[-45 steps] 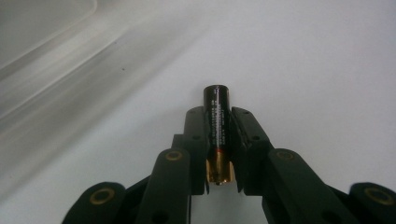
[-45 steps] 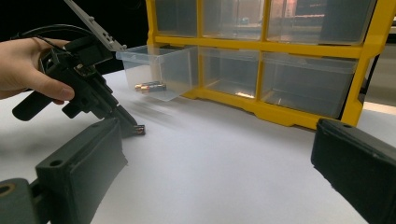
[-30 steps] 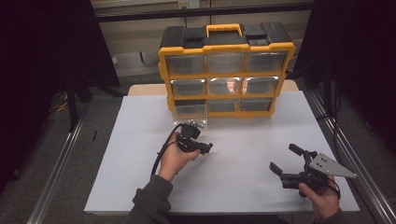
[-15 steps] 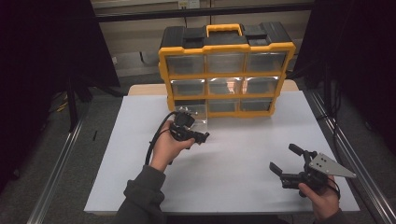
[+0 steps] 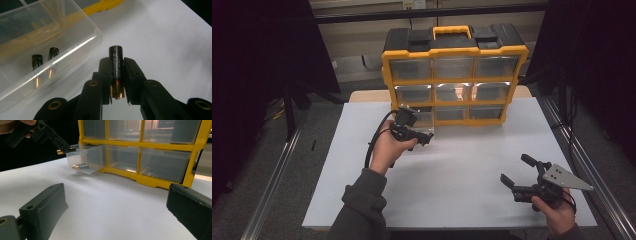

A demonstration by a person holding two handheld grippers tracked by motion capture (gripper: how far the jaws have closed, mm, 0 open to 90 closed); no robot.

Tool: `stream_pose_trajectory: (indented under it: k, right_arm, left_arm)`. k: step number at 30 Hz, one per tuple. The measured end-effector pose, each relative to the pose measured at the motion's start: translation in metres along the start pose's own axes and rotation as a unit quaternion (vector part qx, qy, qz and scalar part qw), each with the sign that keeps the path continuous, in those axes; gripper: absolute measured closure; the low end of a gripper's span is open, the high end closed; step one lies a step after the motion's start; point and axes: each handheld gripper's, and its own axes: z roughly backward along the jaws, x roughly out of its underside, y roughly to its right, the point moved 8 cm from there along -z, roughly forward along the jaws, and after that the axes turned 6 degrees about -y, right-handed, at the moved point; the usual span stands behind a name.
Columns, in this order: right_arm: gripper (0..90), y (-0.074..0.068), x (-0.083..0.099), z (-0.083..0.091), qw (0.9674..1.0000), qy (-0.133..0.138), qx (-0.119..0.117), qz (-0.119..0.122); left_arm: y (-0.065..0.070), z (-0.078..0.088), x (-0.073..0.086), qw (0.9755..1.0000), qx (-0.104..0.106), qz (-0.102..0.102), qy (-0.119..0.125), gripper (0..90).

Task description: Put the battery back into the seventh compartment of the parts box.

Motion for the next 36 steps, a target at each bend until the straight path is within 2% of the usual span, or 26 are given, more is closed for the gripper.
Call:
stream_pose_trajectory:
  k: [3, 6, 8, 10, 12, 13, 16, 24, 25, 28, 29, 30, 32, 36]
  right_arm:
    - [2.1, 0.000, 0.000, 0.000, 1.0000, 0.000, -0.001, 0.000]
    - [2.1, 0.000, 0.000, 0.000, 1.0000, 0.000, -0.001, 0.001]
    - [2.1, 0.000, 0.000, 0.000, 1.0000, 0.000, 0.001, -0.005]
    - [2.1, 0.000, 0.000, 0.000, 1.0000, -0.001, 0.000, -0.002]
    - [2.1, 0.000, 0.000, -0.001, 1.0000, 0.001, -0.002, 0.001]
    - [2.1, 0.000, 0.000, -0.001, 1.0000, 0.001, -0.002, 0.001]
    - [2.1, 0.000, 0.000, 0.000, 1.0000, -0.001, -0.001, 0.000]
    - [2.1, 0.000, 0.000, 0.000, 1.0000, 0.000, -0.001, -0.001]
    - [2.1, 0.000, 0.000, 0.000, 1.0000, 0.000, 0.000, -0.004]
    - [2.1, 0.000, 0.000, 0.000, 1.0000, -0.001, -0.001, -0.002]
    - [2.1, 0.000, 0.000, 0.000, 1.0000, 0.000, -0.001, -0.001]
    - [2.1, 0.000, 0.000, 0.000, 1.0000, 0.000, -0.001, -0.001]
    - [2.1, 0.000, 0.000, 0.000, 1.0000, 0.000, -0.001, -0.001]
    - [2.1, 0.000, 0.000, 0.000, 1.0000, -0.001, -0.001, -0.002]
  left_arm:
    - [-0.004, 0.003, -0.007, 0.9999, -0.002, 0.012, 0.008, 77.4]
    - [-0.009, 0.007, -0.010, 0.9999, -0.010, 0.009, 0.004, 77.4]
    - [-0.009, 0.008, -0.014, 0.9997, -0.007, 0.019, 0.014, 77.4]
    - [-0.011, 0.009, -0.015, 0.9998, -0.006, 0.016, 0.012, 77.4]
    - [-0.012, 0.008, -0.017, 0.9995, -0.006, 0.028, 0.017, 77.3]
    - [-0.016, 0.008, -0.018, 0.9997, -0.013, 0.018, 0.010, 77.4]
    - [-0.020, 0.009, -0.021, 0.9996, -0.024, 0.016, 0.007, 77.4]
    - [-0.026, 0.009, -0.029, 0.9990, -0.031, 0.026, 0.017, 77.4]
    - [-0.026, 0.008, -0.032, 0.9987, -0.032, 0.032, 0.025, 77.3]
    - [-0.029, 0.009, -0.032, 0.9988, -0.037, 0.025, 0.018, 77.4]
    - [-0.028, 0.008, -0.034, 0.9979, -0.038, 0.043, 0.030, 77.4]
    - [-0.031, 0.009, -0.033, 0.9987, -0.039, 0.028, 0.016, 77.4]
    - [-0.031, 0.007, -0.036, 0.9979, -0.041, 0.040, 0.028, 77.4]
    - [-0.034, 0.007, -0.037, 0.9982, -0.044, 0.032, 0.025, 77.3]
